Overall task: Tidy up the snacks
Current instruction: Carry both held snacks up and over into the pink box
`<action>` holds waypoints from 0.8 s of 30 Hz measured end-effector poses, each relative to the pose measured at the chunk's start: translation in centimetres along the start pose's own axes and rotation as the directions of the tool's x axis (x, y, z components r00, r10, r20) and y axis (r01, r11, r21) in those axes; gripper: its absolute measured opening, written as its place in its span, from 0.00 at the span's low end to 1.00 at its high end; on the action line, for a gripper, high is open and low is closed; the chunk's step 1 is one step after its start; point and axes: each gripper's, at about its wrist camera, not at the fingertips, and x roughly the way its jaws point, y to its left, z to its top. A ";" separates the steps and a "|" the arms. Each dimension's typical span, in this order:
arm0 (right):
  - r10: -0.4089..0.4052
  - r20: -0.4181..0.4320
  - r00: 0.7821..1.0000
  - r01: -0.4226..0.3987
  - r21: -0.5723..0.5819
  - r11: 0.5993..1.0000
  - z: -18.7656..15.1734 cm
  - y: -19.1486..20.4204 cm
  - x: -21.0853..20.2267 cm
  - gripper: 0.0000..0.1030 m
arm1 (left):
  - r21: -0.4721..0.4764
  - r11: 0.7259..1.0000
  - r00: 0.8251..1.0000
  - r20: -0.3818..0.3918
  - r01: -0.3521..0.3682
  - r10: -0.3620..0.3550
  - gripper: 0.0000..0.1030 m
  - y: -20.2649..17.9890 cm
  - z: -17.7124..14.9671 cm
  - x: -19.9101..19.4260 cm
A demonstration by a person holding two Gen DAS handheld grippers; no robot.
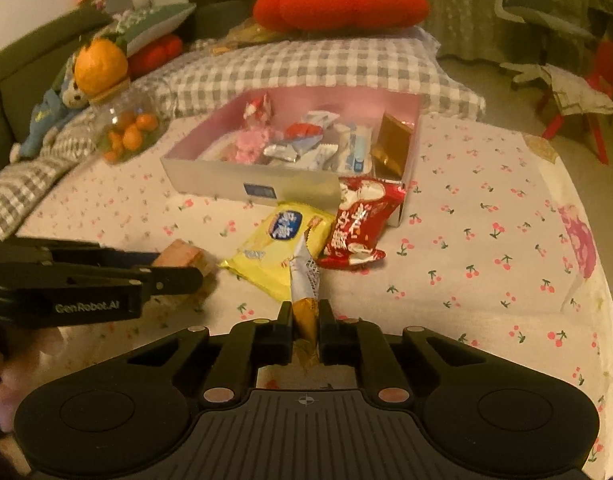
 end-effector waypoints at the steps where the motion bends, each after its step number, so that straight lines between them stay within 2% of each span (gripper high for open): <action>1: 0.010 0.009 1.000 -0.010 0.014 1.000 0.2 -0.1 -0.3 0.10 | -0.002 1.000 1.000 0.006 0.000 0.000 0.31 0.1 0.1 -0.1; 8: 0.039 0.069 0.997 -0.046 0.093 0.995 2.3 -0.5 -1.9 0.10 | -0.026 1.000 0.998 0.057 -0.010 0.012 0.31 0.2 1.5 -1.2; 12: 0.037 0.092 0.995 -0.046 0.094 0.995 4.1 -0.3 -1.7 0.10 | -0.010 1.000 0.996 0.089 -0.018 0.019 0.31 -0.1 2.7 -1.4; 19: 0.011 0.113 0.994 -0.025 0.118 0.993 7.9 -1.7 0.2 0.10 | 0.024 0.998 0.992 0.113 -0.064 0.061 0.31 0.2 6.0 0.2; 24: -0.012 0.106 0.994 -0.003 0.139 0.990 10.2 -3.2 2.6 0.10 | 0.027 0.997 0.992 0.103 -0.072 0.069 0.31 1.0 8.8 2.4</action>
